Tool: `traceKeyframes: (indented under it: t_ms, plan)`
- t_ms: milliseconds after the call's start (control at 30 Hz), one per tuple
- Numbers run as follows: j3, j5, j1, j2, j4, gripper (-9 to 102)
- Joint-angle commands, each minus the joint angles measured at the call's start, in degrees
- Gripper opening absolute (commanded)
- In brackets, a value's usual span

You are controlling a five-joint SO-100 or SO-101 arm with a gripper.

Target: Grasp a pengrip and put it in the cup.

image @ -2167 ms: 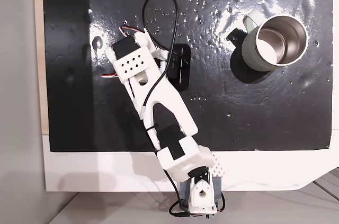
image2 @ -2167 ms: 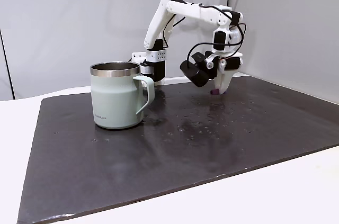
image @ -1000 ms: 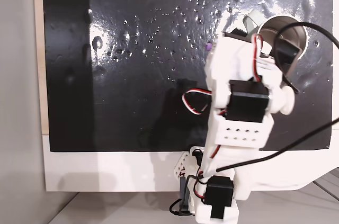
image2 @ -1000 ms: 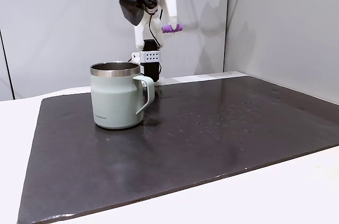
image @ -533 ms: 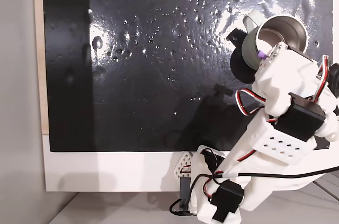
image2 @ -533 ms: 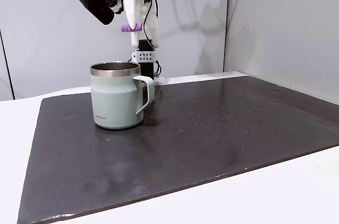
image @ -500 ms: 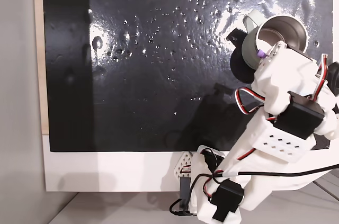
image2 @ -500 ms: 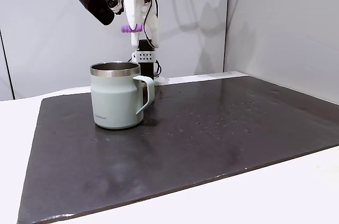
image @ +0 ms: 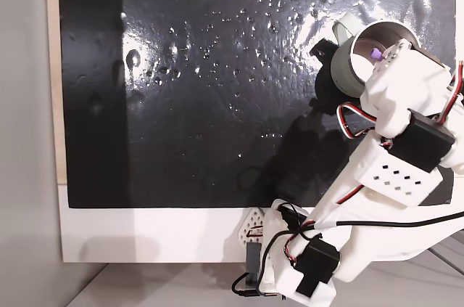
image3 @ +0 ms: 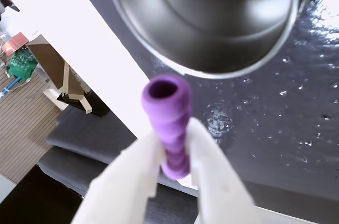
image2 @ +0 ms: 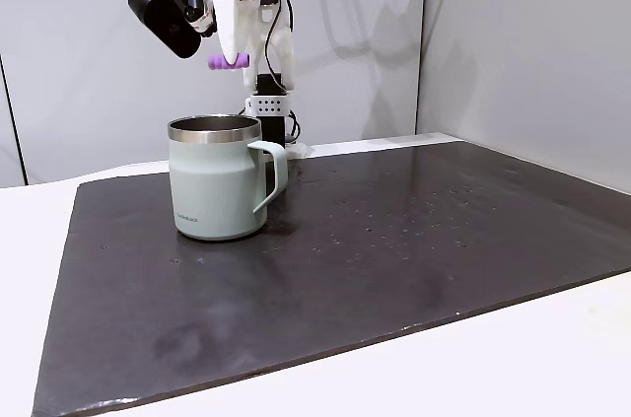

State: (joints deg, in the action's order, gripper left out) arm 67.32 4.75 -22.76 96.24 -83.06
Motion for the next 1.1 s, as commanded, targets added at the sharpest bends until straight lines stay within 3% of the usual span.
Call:
traceKeyframes:
  t_ms: [0, 167, 267, 300, 1067]
  plan:
    - [-1.8, -1.0, -1.8, 0.3, 1.6, 0]
    - [-2.3, -1.6, -2.5, -0.2, 1.8, 3]
    - [-2.4, -1.2, -2.4, -0.1, 0.3, 29]
    - [-2.4, -0.9, -2.4, 0.0, 0.0, 33]
    - [-2.7, -0.4, -1.1, 0.3, -0.8, 32]
